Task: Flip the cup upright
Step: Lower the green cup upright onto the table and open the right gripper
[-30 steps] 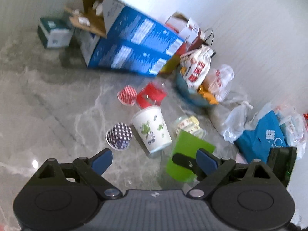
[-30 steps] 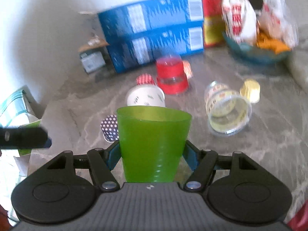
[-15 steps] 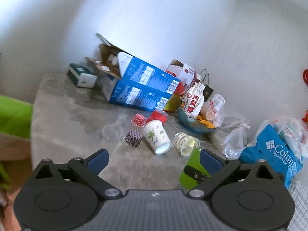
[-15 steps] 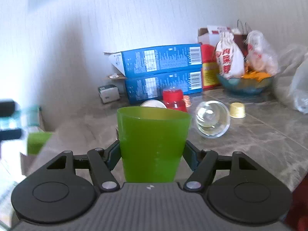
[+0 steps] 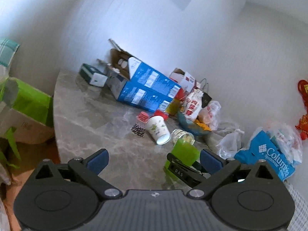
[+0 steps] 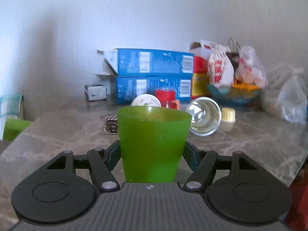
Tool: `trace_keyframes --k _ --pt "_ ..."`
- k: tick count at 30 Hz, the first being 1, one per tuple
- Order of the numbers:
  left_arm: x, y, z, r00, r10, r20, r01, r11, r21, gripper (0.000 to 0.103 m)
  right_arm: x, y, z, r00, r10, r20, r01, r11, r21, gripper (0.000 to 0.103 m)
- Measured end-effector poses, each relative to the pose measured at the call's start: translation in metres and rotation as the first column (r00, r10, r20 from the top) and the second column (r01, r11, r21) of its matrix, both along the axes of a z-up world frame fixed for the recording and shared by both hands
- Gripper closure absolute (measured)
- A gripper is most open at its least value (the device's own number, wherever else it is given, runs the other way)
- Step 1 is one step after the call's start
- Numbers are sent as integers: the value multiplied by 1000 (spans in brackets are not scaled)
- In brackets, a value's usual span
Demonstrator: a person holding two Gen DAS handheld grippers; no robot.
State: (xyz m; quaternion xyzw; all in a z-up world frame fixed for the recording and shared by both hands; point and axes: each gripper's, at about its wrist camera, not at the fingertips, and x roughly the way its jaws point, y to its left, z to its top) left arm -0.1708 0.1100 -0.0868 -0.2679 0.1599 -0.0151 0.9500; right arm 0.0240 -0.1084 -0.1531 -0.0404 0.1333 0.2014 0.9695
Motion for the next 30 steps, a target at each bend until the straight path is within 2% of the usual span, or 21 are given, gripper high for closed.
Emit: trace_keyframes --k 4,7,10,11,12,15,17,21,23,26,28,30 --pt "-1 4 -13 1000 12 -29 -13 1000 -28 1 1 11 -1 1000 2 20 -1 999 -38 34" --pt "1 4 -19 999 8 -44 -9 999 -33 1 5 10 1 1000 -5 -4 5 1000 -12 34" --pt "2 1 -24 999 1 -52 -2 1000 -30 1 8 11 0 1000 -3 -13 2 1000 -24 33" --pt "3 0 -26 998 -3 -56 1 1000 -30 1 8 11 -1 1000 1 -18 -1 1000 -21 28" --pt "3 -1 -27 998 -6 -57 4 1000 -31 1 8 10 -1 1000 7 -28 -7 1000 -14 18" --pt "7 -3 -29 997 -7 -72 5 1000 -24 1 7 4 0 999 7 -36 -6 1000 21 6" --pt "8 -4 -30 997 -4 -75 3 1000 -19 1 3 1 1 1000 7 -16 -7 1000 25 2" --pt "12 -8 -30 996 7 -88 -7 1000 -2 1 -6 -11 5 1000 16 -5 -16 999 37 1" --pt "13 -15 -25 994 40 -103 -33 997 64 1 -15 -25 12 1000 4 1 -4 998 66 1" --pt "21 -33 -9 983 117 -139 -86 974 211 1 -22 -55 33 998 20 -66 -11 990 137 1" --pt "33 -47 5 980 103 -171 -50 956 289 1 -23 -73 53 991 21 -134 0 988 153 1" --pt "42 -61 23 985 75 -153 -19 943 333 1 -18 -88 73 975 19 -222 17 987 158 1"
